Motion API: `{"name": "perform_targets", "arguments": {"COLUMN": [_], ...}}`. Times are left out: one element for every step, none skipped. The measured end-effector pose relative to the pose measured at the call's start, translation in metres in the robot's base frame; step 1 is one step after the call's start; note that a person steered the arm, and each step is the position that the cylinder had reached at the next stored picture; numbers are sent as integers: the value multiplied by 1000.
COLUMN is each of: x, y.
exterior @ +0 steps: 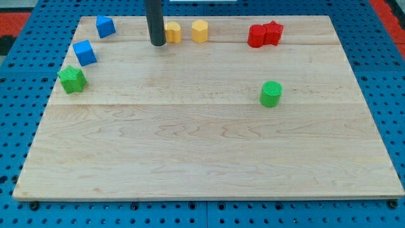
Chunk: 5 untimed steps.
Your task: Push the blue triangle to the top of the blue cube
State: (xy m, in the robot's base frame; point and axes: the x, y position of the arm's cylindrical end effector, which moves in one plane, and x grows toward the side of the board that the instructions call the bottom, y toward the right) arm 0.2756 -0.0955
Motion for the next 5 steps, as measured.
{"name": "perform_targets", "arguments": {"x": [0,-1,-1,1,1], "y": [-1,-1,-1,-1,-6]}}
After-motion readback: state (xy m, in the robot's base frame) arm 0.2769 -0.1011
